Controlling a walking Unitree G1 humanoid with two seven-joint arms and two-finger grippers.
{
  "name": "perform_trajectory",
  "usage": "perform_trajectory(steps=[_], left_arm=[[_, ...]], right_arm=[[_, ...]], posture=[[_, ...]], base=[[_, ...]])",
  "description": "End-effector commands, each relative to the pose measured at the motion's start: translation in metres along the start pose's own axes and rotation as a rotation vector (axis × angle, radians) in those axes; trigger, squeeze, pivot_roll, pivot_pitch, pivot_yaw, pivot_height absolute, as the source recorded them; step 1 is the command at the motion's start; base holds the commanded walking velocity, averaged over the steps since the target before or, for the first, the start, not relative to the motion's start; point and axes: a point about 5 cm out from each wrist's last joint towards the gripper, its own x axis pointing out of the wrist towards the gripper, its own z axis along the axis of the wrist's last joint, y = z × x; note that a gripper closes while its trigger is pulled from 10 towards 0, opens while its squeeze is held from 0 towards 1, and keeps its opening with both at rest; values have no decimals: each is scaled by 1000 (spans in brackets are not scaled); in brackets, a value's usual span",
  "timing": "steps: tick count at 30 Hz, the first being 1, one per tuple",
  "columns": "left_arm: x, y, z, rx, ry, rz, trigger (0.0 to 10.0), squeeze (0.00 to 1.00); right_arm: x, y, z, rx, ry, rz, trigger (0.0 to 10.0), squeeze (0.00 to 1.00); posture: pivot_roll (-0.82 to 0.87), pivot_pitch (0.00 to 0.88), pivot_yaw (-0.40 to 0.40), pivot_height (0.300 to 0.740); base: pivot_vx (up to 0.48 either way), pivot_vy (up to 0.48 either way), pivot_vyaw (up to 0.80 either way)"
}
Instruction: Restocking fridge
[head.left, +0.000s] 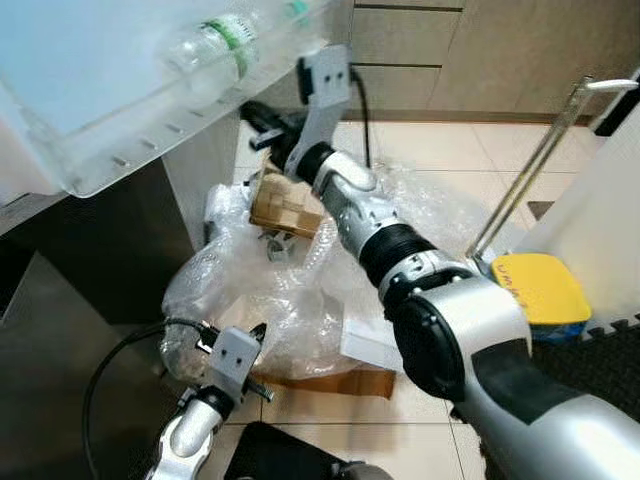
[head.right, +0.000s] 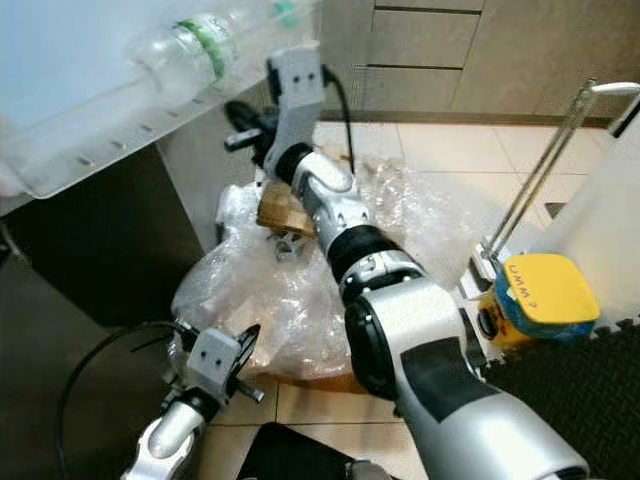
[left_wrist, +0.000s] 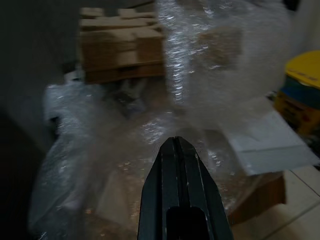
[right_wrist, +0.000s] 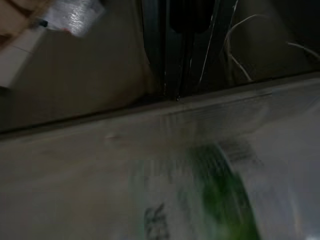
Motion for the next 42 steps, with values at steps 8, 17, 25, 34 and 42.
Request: perform_trajectory(steps=[8, 17, 25, 34, 42], left_arm=[[-1, -14, -8, -12, 43, -73, 10000, 0], [2, -21, -9, -21, 43, -98, 10000, 0], [-3, -27, -20, 4, 94, -146, 10000, 0], [-23, -20, -49, -3, 246, -86, 10000, 0], [-43, -12, -75, -44, 396, 19, 10000, 0]], right_arm=[[-91, -28, -62, 86, -111, -184, 10000, 0], [-171, 14, -91, 14, -99, -271, 10000, 0], [-244, 5, -144, -69, 251, -267, 10000, 0], [-298, -3, -164, -102, 519, -380, 10000, 0], [-311, -28, -162, -194, 558, -552, 10000, 0]], posture=[[-78, 152, -7, 740], [-115, 138, 9, 740], [-127, 124, 11, 740], [-129, 110, 7, 740], [-127, 106, -3, 740]], base=[[0, 0, 0], [0, 0, 0], [0, 0, 0], [0, 0, 0], [0, 0, 0]])
